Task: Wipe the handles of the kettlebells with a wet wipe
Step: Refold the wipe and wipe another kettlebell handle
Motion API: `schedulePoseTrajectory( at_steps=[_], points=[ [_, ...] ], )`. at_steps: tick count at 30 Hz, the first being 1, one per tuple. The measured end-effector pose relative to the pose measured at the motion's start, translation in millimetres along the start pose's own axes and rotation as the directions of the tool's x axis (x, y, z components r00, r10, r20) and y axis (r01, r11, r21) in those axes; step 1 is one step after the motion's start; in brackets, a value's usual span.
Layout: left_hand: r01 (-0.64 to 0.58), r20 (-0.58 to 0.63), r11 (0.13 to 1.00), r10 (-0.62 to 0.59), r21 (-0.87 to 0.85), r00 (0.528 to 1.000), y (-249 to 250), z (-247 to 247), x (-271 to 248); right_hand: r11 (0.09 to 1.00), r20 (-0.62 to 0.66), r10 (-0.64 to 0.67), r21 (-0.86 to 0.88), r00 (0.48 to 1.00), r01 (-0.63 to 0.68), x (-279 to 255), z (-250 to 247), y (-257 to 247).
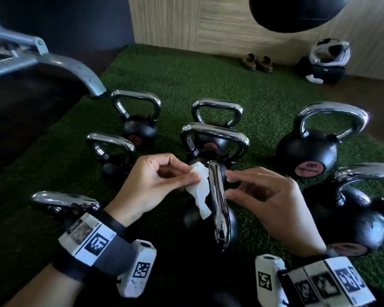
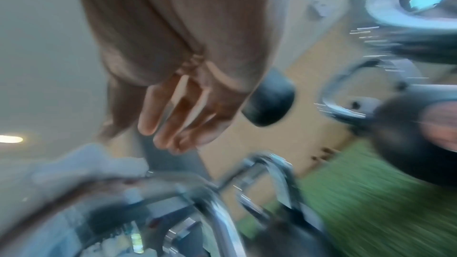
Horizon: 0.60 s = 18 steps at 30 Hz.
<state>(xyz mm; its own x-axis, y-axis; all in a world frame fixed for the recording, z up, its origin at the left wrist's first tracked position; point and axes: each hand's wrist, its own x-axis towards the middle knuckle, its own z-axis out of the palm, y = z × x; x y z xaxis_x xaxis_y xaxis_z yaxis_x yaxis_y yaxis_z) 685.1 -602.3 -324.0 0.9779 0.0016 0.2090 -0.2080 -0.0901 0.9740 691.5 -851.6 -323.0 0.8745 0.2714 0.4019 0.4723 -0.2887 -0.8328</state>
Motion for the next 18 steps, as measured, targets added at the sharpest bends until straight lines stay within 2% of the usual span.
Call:
schedulePoseTrajectory(
  at_steps=[3, 6, 10, 13, 15, 18],
  points=[
    [0.007, 0.009, 0.987, -0.006, -0.158, 1.0, 11, 13, 1, 0.995, 0.092, -0.039, 0.095, 0.995, 0.03, 13, 6, -14],
    [0.023, -0.003, 0.962, -0.025, -0.271, 1.0, 13, 19, 1, 0.992, 0.083, -0.028, 0.125, 0.996, 0.018, 23, 9, -13],
    [0.012, 0.037, 0.986, -0.006, -0.165, 0.999, 14, 22, -1, 0.985, 0.072, 0.031, 0.168, 0.997, -0.042, 22, 10, -14],
    [0.06, 0.191, 0.992, -0.038, -0.108, 0.981, 17, 19, -5, 0.979, 0.011, 0.058, 0.197, 0.998, -0.059, 19, 9, -14],
    [0.051, 0.299, 0.998, -0.041, -0.024, 0.953, 14, 16, -7, 0.985, -0.022, 0.069, 0.161, 0.997, -0.065, 18, 7, -12],
    [0.056, 0.322, 0.993, -0.086, 0.102, 0.943, -7, 8, -9, 0.995, -0.072, 0.092, 0.046, 0.993, -0.089, 18, -2, -1]
  ],
)
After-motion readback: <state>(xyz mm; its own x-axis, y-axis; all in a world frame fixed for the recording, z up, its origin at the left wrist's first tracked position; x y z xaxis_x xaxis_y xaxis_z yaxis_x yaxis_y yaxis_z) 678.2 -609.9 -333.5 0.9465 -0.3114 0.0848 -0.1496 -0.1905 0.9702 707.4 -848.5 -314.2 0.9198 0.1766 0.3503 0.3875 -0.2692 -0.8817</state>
